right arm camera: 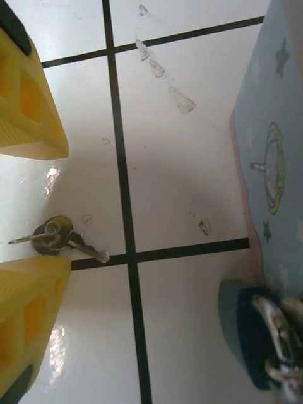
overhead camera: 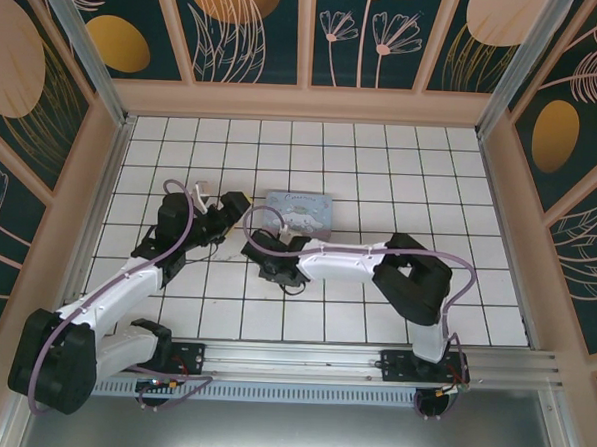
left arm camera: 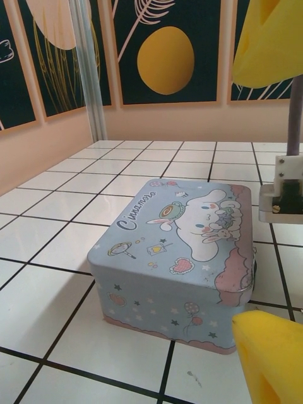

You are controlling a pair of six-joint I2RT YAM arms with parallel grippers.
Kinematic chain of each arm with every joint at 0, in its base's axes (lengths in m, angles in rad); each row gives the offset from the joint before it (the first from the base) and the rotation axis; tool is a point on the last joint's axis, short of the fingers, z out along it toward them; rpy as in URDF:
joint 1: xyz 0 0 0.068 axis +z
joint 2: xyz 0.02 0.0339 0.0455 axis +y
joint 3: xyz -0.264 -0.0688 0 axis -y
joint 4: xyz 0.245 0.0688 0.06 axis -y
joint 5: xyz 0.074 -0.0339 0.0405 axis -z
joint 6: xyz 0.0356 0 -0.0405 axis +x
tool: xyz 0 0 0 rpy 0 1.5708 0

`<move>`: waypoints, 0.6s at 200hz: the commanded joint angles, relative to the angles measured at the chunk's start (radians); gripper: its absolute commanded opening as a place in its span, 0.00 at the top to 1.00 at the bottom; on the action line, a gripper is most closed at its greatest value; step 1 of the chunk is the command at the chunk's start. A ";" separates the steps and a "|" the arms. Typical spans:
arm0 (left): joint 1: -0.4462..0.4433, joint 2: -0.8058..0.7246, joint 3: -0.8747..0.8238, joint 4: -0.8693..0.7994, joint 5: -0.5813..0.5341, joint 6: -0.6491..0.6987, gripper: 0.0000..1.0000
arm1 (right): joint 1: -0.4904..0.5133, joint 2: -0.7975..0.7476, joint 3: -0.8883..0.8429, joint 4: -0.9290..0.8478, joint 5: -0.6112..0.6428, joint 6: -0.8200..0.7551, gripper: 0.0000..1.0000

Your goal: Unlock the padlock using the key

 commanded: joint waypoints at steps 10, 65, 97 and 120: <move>0.006 -0.001 0.003 0.017 0.013 0.011 0.09 | -0.008 0.040 0.034 -0.069 0.023 -0.009 0.57; 0.008 0.012 -0.002 0.033 0.018 0.009 0.08 | -0.004 0.078 0.046 -0.092 0.021 -0.009 0.61; 0.008 0.023 -0.002 0.044 0.023 0.005 0.08 | 0.000 0.135 0.095 -0.150 0.027 -0.023 0.65; 0.007 0.028 -0.004 0.047 0.026 0.005 0.08 | 0.004 0.157 0.100 -0.157 0.016 -0.023 0.70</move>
